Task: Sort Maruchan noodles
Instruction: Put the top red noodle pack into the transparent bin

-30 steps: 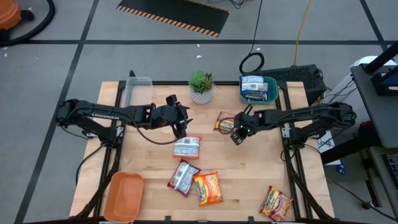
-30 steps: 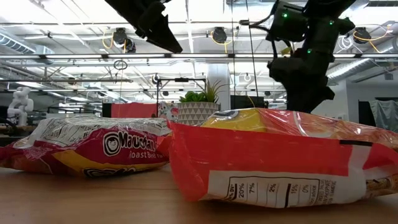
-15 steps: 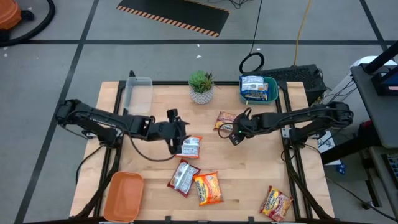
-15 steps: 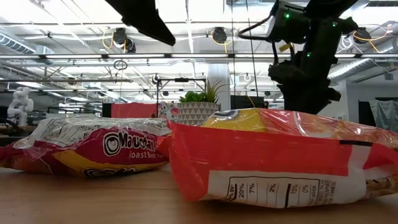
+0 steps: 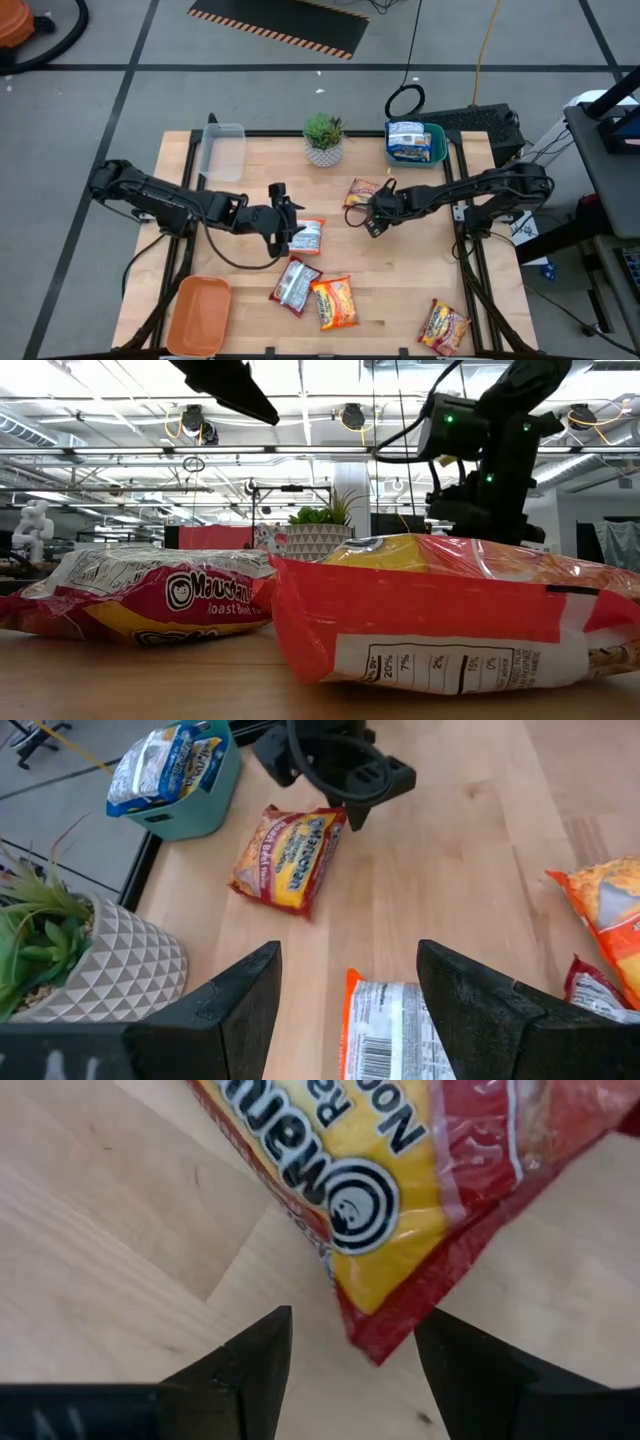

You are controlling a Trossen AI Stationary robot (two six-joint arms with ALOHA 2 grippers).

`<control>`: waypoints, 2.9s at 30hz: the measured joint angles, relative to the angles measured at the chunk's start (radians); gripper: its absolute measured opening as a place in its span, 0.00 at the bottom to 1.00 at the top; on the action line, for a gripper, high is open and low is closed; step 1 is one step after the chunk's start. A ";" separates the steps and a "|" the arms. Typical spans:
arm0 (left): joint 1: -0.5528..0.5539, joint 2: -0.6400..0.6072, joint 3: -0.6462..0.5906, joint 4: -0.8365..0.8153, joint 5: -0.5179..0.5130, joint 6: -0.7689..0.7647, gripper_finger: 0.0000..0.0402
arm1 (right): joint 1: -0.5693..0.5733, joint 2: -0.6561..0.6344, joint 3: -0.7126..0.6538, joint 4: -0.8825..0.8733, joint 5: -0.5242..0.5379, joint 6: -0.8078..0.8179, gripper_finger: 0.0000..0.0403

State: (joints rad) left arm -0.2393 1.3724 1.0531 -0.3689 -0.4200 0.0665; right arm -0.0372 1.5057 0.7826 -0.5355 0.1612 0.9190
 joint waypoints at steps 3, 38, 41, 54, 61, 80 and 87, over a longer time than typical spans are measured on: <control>-0.013 0.000 0.000 0.004 0.000 0.002 0.60 | 0.000 0.018 0.000 0.018 0.025 -0.016 0.51; -0.020 0.000 -0.017 -0.086 0.001 -0.060 0.60 | -0.047 -0.074 -0.038 0.105 0.116 -0.215 0.01; -0.019 0.000 -0.030 -0.086 0.002 -0.076 0.60 | -0.025 -0.137 -0.038 0.105 0.163 -0.238 0.00; -0.017 0.000 -0.036 -0.067 0.003 -0.081 0.60 | 0.100 -0.321 -0.038 0.128 0.359 -0.285 0.00; -0.018 0.000 -0.036 0.009 0.000 -0.069 0.60 | 0.150 -0.356 -0.038 0.286 0.389 -0.351 0.00; -0.070 0.092 -0.037 0.165 -0.308 0.060 0.60 | 0.271 -0.336 -0.037 0.736 0.616 -0.567 0.00; -0.069 0.190 -0.037 0.280 -0.393 0.131 0.60 | 0.289 -0.231 -0.037 1.014 0.639 -0.718 0.00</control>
State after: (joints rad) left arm -0.3080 1.5626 1.0161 -0.0892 -0.8130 0.1976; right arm 0.2518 1.2743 0.7460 0.4784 0.8002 0.2008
